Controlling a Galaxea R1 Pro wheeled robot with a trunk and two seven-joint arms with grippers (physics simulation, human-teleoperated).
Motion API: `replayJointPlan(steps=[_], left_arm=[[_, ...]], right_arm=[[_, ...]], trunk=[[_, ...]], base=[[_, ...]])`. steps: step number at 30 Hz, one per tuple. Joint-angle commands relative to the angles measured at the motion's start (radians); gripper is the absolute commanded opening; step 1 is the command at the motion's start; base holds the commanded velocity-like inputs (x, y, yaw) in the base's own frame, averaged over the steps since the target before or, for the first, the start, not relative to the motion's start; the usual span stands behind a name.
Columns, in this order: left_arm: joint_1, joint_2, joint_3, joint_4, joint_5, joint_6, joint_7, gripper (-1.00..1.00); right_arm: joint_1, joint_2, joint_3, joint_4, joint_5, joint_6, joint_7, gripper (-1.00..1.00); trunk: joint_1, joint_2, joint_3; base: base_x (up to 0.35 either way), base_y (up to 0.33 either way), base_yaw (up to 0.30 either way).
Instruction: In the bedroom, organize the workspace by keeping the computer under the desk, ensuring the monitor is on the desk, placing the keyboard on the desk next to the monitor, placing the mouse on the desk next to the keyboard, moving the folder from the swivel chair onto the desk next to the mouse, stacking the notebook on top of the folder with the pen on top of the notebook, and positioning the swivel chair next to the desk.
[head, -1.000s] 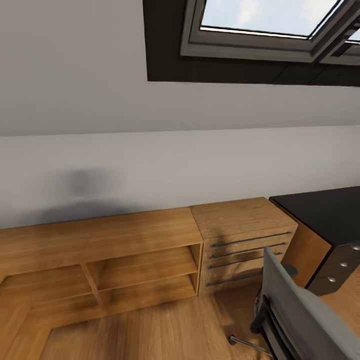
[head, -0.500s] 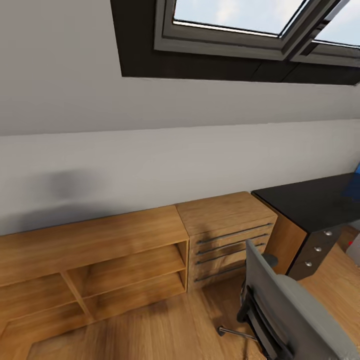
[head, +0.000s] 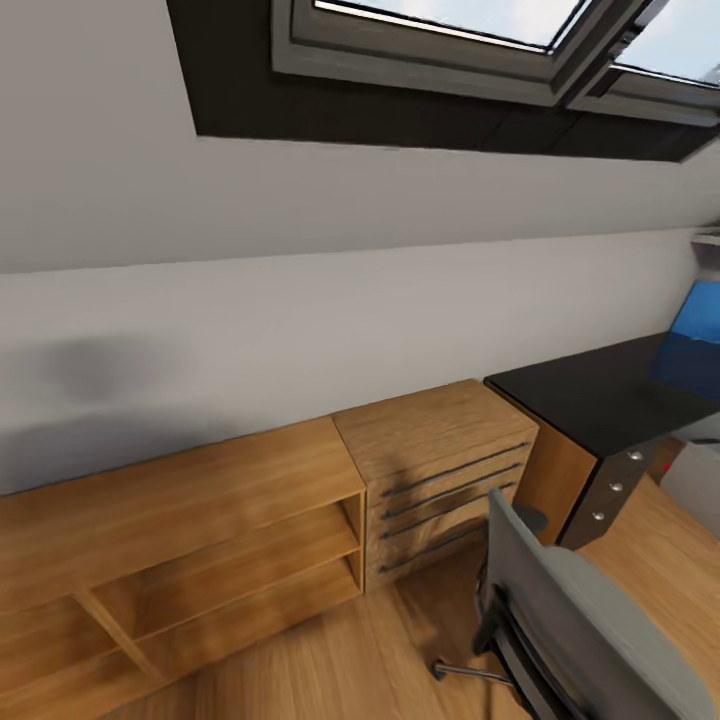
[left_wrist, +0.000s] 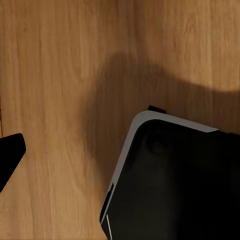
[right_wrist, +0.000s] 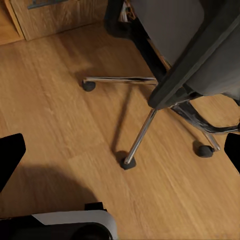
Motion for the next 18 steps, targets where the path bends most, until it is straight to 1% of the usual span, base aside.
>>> replayJointPlan(steps=[1, 7, 16, 18], left_arm=[[0.000, 0.000, -0.009, 0.000, 0.004, -0.001, 0.006, 1.00], [0.000, 0.001, -0.009, 0.000, 0.004, -0.001, 0.006, 1.00], [0.000, 0.000, -0.009, 0.000, 0.004, -0.001, 0.006, 1.00], [0.000, 0.000, -0.009, 0.000, 0.004, -0.001, 0.006, 1.00]], right_arm=[[-0.001, 0.001, 0.009, 0.002, -0.003, -0.003, -0.006, 1.00], [-0.001, 0.001, 0.009, 0.002, -0.003, -0.003, -0.006, 1.00], [-0.001, 0.001, 0.009, 0.002, -0.003, -0.003, -0.005, 1.00], [-0.001, 0.001, 0.009, 0.002, -0.003, -0.003, -0.005, 1.00]], trunk=[[0.001, -0.002, -0.003], [0.001, -0.002, -0.011], [0.001, -0.002, -0.020], [0.001, -0.002, -0.022]], base=[[0.205, 0.136, -0.187], [0.091, 0.060, -0.187], [0.012, 0.011, -0.202], [0.002, 0.095, -0.231]])
